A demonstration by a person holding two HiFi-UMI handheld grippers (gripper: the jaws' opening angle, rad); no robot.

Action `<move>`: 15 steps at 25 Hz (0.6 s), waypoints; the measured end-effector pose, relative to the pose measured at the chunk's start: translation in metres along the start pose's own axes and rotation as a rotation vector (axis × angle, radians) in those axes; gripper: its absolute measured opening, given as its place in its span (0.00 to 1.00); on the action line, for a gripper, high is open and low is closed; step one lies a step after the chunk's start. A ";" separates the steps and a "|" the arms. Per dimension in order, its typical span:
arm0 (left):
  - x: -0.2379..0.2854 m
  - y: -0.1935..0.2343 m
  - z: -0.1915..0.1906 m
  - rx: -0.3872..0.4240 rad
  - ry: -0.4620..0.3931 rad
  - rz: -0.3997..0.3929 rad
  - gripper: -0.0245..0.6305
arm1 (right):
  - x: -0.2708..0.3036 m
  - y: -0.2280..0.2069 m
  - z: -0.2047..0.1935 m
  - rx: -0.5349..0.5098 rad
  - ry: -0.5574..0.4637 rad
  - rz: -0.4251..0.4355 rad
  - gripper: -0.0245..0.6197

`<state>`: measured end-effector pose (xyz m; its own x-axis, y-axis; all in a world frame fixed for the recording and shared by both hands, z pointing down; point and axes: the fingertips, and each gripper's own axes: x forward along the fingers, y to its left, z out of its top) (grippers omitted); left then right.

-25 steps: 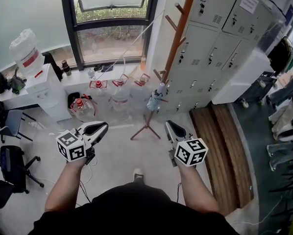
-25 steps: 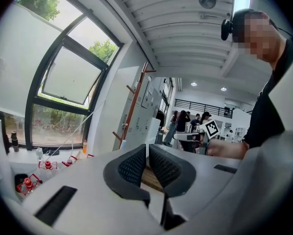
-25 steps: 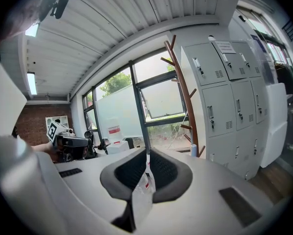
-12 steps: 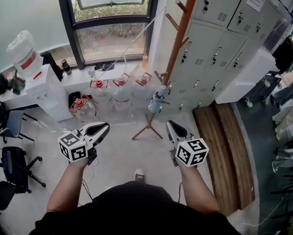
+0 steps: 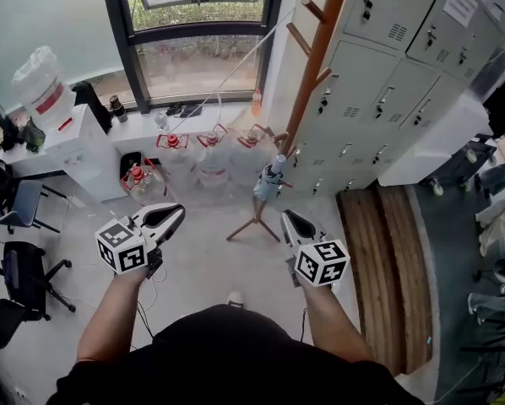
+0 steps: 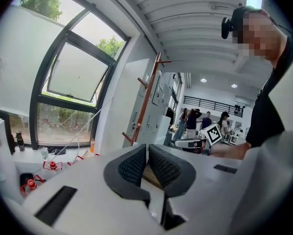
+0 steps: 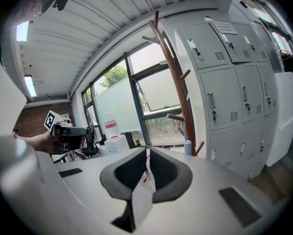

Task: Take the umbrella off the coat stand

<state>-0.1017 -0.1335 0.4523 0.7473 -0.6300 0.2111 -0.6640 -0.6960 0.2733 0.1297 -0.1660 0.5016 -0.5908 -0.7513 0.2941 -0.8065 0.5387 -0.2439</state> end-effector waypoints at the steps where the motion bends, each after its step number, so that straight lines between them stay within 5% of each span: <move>1: 0.002 0.003 0.001 -0.002 -0.002 0.011 0.09 | 0.005 -0.005 0.000 -0.002 0.005 0.007 0.09; 15: 0.019 0.023 0.013 -0.016 -0.052 0.033 0.09 | 0.048 -0.018 0.005 -0.040 0.042 0.063 0.09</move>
<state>-0.1029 -0.1657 0.4507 0.7226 -0.6696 0.1717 -0.6873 -0.6694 0.2821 0.1163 -0.2133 0.5157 -0.6399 -0.6995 0.3181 -0.7677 0.5996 -0.2261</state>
